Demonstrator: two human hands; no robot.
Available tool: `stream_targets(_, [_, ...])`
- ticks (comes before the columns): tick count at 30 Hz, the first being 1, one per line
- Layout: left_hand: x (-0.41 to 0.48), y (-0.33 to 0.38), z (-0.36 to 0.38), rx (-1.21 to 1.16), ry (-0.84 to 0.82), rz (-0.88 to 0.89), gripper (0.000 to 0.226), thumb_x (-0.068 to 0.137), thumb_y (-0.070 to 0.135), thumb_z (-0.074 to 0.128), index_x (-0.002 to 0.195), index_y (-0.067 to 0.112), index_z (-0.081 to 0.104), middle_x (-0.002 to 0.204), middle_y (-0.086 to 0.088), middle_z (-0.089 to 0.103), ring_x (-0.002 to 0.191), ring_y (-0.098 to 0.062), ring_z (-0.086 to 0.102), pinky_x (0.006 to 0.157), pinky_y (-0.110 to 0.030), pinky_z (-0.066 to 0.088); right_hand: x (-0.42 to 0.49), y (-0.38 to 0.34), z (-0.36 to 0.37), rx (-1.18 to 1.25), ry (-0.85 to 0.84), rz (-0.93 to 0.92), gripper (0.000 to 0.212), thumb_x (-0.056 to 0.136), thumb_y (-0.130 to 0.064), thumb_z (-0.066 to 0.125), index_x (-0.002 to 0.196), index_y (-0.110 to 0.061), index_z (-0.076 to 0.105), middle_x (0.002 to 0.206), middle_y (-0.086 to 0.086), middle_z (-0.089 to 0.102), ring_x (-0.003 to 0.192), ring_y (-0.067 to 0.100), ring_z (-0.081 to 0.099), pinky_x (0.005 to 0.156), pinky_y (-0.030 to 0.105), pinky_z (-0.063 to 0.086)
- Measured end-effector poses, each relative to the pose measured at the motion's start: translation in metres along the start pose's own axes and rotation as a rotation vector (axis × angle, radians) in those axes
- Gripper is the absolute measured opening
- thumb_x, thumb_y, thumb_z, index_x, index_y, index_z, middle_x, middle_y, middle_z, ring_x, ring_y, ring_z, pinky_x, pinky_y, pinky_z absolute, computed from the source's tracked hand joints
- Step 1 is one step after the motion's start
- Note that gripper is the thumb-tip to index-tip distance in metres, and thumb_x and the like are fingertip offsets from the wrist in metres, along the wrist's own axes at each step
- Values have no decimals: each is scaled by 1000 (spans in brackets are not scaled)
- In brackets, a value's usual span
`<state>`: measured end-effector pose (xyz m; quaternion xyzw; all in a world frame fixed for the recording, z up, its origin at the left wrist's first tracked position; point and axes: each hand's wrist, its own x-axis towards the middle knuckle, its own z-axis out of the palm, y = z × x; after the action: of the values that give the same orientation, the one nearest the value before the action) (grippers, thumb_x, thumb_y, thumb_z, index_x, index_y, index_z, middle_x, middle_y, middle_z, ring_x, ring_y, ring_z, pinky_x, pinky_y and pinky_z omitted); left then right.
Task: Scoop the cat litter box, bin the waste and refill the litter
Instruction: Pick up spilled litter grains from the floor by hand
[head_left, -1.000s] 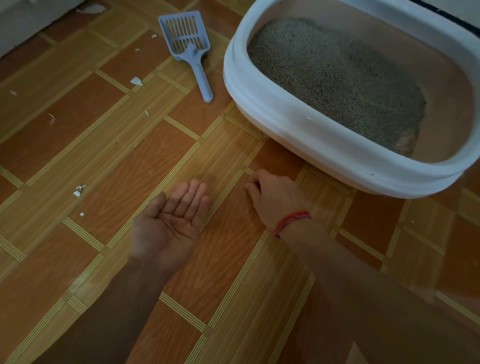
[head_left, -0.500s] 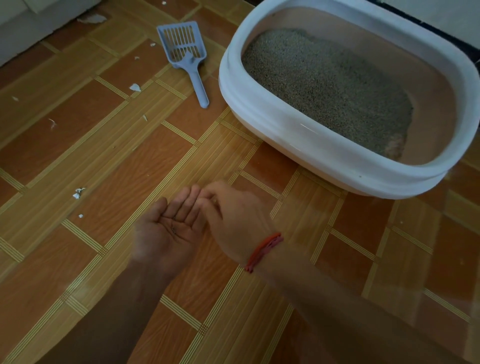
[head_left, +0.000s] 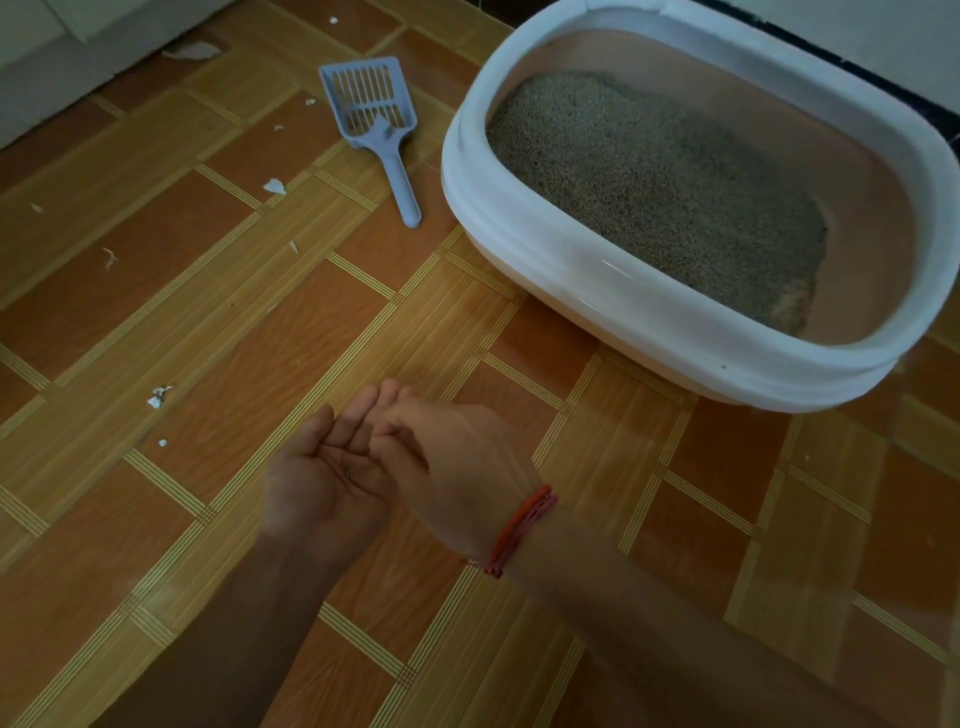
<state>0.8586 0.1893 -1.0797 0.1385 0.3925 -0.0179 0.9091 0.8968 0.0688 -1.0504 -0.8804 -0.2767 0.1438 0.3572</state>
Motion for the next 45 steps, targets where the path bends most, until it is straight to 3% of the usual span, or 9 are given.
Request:
stream_targets(2, [0,0,0,6,-3,19,47,97,25,38,98,-3,75,116,-15,71,100,-25,72,73,-37,62,3,7,-5,21,51,19,22,98,-35,47,86,-26,64,66,-11,59,63,8,56,60,33,50])
stream_targets(5, [2,0,-2,13,-7,29,49,98,24,38,92,-4,77,115,-17,71,102,-29,71,82,-41,59,11,27,-16,-4,125,126,27,100,-34,46,77,-29,58,60,-16,47,58,3,47,58,27,44])
stream_targets(9, [2,2,-3,-1,0,34,57,104,27,31,91,-5,77,115,-16,71,102,-30,71,87,-43,56,25,76,-31,-97,218,380,17,98,-37,51,101,-29,66,89,-14,66,84,8,62,76,30,55])
stream_targets(16, [3,2,0,-1,6,28,57,104,26,32,88,-3,78,113,-16,72,103,-29,71,88,-44,56,42,102,-34,-276,312,509,24,95,-40,52,113,-33,67,100,-7,71,98,19,63,83,34,52])
stream_targets(26, [5,4,-2,-18,3,25,57,104,27,31,90,-4,77,114,-17,71,102,-30,71,88,-45,55,53,104,-28,-272,312,516,17,96,-35,50,92,-30,66,85,-7,67,83,18,61,75,34,51])
stream_targets(36, [6,1,-1,-7,0,34,57,104,26,30,90,-4,77,115,-17,71,103,-30,71,89,-45,55,53,84,-32,-359,146,527,25,101,-32,36,102,-17,56,86,4,67,82,27,64,74,42,53])
stream_targets(41, [5,-1,1,1,1,27,54,104,26,30,99,-5,74,115,-18,71,102,-31,71,87,-45,56,34,41,-24,-273,75,359,24,104,-33,28,99,-21,48,70,-3,59,64,18,58,66,41,53])
stream_targets(45, [4,-4,2,-12,-10,13,54,104,27,30,104,-7,72,113,-19,71,103,-29,71,82,-41,59,18,5,-15,-172,60,215,21,103,-35,33,101,-24,51,72,-5,61,66,17,59,65,40,51])
